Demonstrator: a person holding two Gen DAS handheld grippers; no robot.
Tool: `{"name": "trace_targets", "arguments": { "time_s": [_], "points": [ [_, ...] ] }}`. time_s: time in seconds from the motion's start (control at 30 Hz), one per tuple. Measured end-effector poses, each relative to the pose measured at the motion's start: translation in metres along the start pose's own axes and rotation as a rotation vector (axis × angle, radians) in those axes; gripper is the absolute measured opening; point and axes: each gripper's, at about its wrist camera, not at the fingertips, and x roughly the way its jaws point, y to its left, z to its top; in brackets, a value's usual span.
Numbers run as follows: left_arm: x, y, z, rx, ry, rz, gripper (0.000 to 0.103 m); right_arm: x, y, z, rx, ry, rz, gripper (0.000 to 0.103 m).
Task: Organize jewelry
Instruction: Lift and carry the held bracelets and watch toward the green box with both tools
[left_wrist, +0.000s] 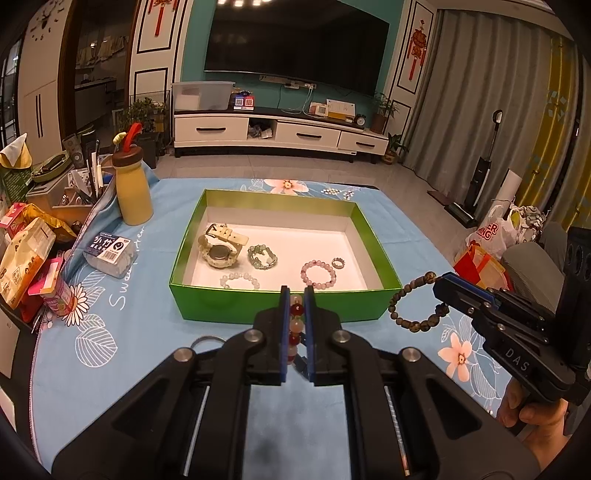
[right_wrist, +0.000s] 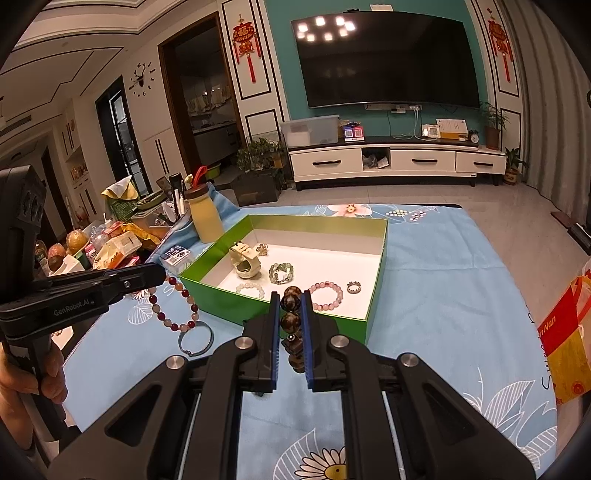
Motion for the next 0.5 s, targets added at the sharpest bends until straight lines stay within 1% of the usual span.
{"name": "trace_targets", "arguments": {
  "time_s": [0.5],
  "points": [
    [-0.001,-0.001,0.011,0.005,-0.023,-0.005,0.007,0.001,0.003,0.010,-0.008,-0.020,0.001,0.011]
  ]
}}
